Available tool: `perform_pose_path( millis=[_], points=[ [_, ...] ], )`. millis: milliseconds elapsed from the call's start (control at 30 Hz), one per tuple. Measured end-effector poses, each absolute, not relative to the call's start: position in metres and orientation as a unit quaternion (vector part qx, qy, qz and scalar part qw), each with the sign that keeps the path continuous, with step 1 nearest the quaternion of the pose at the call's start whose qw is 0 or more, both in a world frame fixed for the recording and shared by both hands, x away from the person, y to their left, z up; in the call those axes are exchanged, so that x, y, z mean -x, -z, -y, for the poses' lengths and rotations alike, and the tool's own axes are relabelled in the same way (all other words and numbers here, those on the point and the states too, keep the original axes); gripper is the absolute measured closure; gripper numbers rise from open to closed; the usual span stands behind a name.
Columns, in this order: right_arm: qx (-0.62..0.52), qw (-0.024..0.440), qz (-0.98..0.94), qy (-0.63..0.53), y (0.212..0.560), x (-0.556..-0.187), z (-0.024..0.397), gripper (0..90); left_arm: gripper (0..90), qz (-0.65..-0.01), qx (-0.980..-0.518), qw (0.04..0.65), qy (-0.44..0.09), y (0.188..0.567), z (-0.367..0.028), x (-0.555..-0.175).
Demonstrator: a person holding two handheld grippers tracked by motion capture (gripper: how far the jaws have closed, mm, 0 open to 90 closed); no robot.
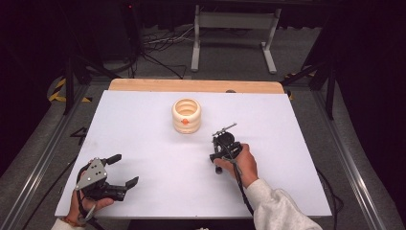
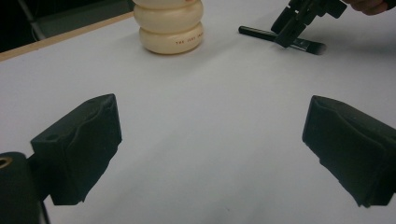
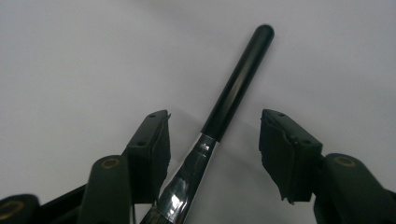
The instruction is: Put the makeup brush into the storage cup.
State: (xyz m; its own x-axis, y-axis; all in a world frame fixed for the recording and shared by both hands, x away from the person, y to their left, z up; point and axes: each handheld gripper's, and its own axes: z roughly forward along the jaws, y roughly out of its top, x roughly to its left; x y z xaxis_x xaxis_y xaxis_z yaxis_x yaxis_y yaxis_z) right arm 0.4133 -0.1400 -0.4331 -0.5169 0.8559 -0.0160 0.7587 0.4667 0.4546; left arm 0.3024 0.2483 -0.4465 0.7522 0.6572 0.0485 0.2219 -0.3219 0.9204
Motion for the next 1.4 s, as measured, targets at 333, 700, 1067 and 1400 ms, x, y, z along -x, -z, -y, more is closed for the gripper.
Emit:
perform_pose_path(
  millis=[333,700,1067,1400],
  points=[
    [-0.467,0.065,-0.866,-0.167,0.426,-0.432,0.140,79.4,5.8,-0.294,-0.793,0.492,-0.207,0.449,-0.247,-0.306],
    [-0.429,0.052,-0.893,-0.124,0.422,-0.440,0.132,79.8,5.9,-0.290,-0.798,0.491,-0.197,0.451,-0.247,-0.307],
    [-0.416,0.078,-0.884,-0.196,0.399,-0.433,0.148,79.8,6.3,-0.282,-0.799,0.493,-0.197,0.450,-0.244,-0.307],
    [-0.408,0.084,-0.854,-0.312,0.377,-0.415,0.185,79.8,7.8,-0.268,-0.799,0.500,-0.199,0.443,-0.232,-0.316]
  ],
)
